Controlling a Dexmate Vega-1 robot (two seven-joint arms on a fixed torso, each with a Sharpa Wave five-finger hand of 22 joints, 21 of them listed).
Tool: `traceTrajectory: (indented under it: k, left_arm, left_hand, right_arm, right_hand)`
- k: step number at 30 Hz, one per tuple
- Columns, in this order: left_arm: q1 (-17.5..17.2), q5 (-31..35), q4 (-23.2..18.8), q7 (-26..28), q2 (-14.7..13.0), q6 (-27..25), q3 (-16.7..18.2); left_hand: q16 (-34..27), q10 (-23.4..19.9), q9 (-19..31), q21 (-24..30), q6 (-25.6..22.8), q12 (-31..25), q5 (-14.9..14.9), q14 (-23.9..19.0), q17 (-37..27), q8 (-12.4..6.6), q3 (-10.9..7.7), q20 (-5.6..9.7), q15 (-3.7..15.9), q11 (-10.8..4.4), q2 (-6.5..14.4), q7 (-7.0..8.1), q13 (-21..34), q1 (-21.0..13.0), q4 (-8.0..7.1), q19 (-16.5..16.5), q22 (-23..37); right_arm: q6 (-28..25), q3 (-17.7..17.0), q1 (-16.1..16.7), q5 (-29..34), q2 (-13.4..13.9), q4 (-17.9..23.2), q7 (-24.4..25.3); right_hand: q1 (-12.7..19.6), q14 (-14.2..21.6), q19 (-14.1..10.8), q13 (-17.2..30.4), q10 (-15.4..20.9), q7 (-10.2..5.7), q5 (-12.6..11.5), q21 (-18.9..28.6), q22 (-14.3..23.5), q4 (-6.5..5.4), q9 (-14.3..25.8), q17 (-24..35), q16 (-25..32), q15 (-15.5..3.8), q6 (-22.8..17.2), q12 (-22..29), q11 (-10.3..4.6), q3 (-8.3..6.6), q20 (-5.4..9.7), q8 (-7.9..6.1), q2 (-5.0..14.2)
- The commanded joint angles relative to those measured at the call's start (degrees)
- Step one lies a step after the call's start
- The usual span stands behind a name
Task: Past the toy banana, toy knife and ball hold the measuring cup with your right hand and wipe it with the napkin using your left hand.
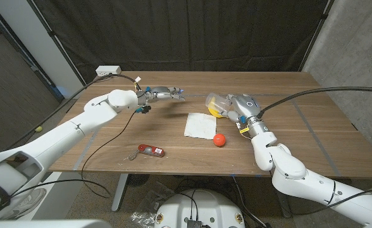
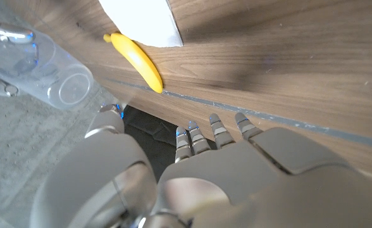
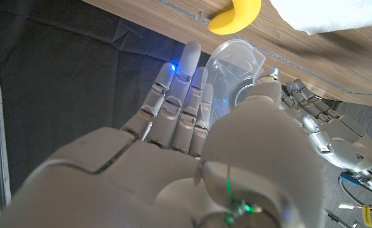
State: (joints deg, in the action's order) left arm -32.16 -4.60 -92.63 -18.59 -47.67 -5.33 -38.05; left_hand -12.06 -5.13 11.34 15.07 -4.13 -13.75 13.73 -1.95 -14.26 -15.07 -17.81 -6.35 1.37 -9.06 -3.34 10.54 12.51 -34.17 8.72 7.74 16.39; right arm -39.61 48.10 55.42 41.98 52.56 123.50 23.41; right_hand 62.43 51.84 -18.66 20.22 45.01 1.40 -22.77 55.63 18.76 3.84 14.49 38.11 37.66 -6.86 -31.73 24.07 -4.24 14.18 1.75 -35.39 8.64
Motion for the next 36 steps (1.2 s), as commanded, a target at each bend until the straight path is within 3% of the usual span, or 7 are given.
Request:
traceTrajectory:
  k: [1, 9, 17, 20, 26, 33, 36]
  left_arm:
    - [2.01, 14.74, -7.69, 1.51, -2.23, 0.11, -3.87]
    - [3.89, 19.70, -8.15, -1.64, -0.81, 1.83, -5.43]
    - [5.87, 23.88, -8.56, -5.69, 0.34, 3.12, -7.20]
    - [6.47, 27.10, -9.69, -6.91, 0.43, 2.99, -8.26]
    - [5.83, 33.59, -13.11, -6.79, -0.05, 2.43, -9.10]
    - [4.79, 39.68, -16.07, -7.17, -0.24, 1.35, -9.38]
    - [4.61, 42.28, -16.53, -7.50, 0.01, 0.86, -9.70]
  left_hand:
    - [-0.60, -1.07, 0.20, 0.87, -0.69, 0.10, 0.69, -0.97, -0.07, -0.56, -0.22, 0.21, 1.08, -0.87, -0.37, 0.97, 0.00, -2.22, 0.57, -1.59, 0.08]
    - [-1.52, -3.07, 0.22, 2.28, -1.98, -0.23, 1.33, -3.19, -0.22, -0.78, 0.25, 1.15, 2.62, -1.50, -1.40, 0.48, -0.28, -4.06, 0.41, -4.86, -0.16]
    - [-1.57, -4.72, 0.23, 2.17, -2.84, -0.45, 1.70, -3.36, -0.31, -0.96, 0.64, 0.77, 2.67, -2.11, -1.94, 0.37, -0.57, -4.77, 0.19, -4.50, -0.37]
    - [-1.69, -6.28, 0.24, 2.08, -4.26, -0.79, 1.94, -3.57, -0.42, -1.42, 0.90, 0.43, 2.61, -1.55, -2.15, 0.30, -0.68, -5.09, -0.04, -4.14, -0.47]
    - [-2.57, -10.39, 0.23, 2.57, -5.91, -1.86, 2.45, -5.81, -0.54, -1.84, 1.48, 0.44, 3.80, -0.62, -2.74, -0.24, -0.75, -5.88, -0.25, -5.20, -0.70]
    - [-3.76, -15.30, 0.26, 3.75, -11.83, -2.61, 3.21, -9.55, -0.58, -3.86, 2.13, 1.92, 6.29, -1.27, -3.08, -0.37, -0.84, -7.71, -0.48, -8.03, -1.26]
    - [-3.78, -15.20, 0.25, 3.80, -11.75, -2.45, 3.26, -9.74, -0.58, -3.80, 2.21, 2.01, 6.38, -1.44, -3.13, -0.33, -0.86, -7.88, -0.49, -8.12, -1.32]
  right_arm:
    - [-0.39, -0.63, 1.04, -0.90, -0.41, 0.08, 2.19]
    - [-0.81, -1.10, 1.85, -1.30, -1.00, 0.15, 3.25]
    - [-1.11, -2.04, 2.83, -1.88, -2.12, -0.14, 5.12]
    - [-0.97, -2.57, 3.31, -2.26, -2.64, -0.42, 6.13]
    - [-0.42, -3.23, 3.86, -2.68, -2.73, -0.54, 6.73]
    - [0.33, -3.94, 4.40, -3.23, -2.69, -0.68, 7.25]
    - [0.76, -4.19, 4.54, -3.42, -2.66, -0.75, 7.48]
  right_hand:
    - [0.61, 0.15, 0.04, 0.24, -0.47, -6.81, 0.13, 0.65, 0.13, -2.55, 0.09, 0.19, -0.26, -6.34, -6.59, -0.37, 0.04, -2.66, -0.01, 0.07, 0.25]
    - [0.54, 0.13, 0.36, 0.33, -0.54, -6.89, 0.15, 0.85, 0.03, -2.64, 0.06, 0.29, -0.43, -6.36, -6.30, -0.60, 0.05, -2.69, 0.10, 0.14, 0.24]
    - [0.63, 0.13, 0.48, 0.43, -0.61, -7.02, 0.18, 1.14, -0.09, -2.62, 0.04, 0.47, -0.53, -6.42, -6.25, -0.84, -0.11, -2.79, 0.11, 0.11, 0.19]
    - [0.71, 0.14, 0.53, 0.48, -0.53, -6.91, 0.19, 1.26, -0.13, -2.58, 0.03, 0.56, -0.54, -6.43, -6.18, -0.89, -0.10, -2.85, 0.17, 0.12, 0.20]
    - [0.72, 0.03, 0.67, 0.55, -0.53, -6.97, 0.22, 1.46, -0.22, -2.59, 0.02, 0.67, -0.67, -6.39, -6.11, -1.04, -0.07, -2.88, 0.16, 0.11, 0.13]
    - [0.78, 0.08, 0.75, 0.64, -0.47, -6.98, 0.24, 1.71, -0.32, -2.57, 0.01, 0.82, -0.72, -6.41, -6.10, -1.19, -0.08, -2.92, 0.14, 0.07, 0.03]
    - [0.78, 0.08, 0.81, 0.68, -0.43, -6.99, 0.24, 1.81, -0.36, -2.58, 0.01, 0.88, -0.76, -6.41, -6.10, -1.25, -0.15, -2.94, 0.15, 0.05, 0.02]
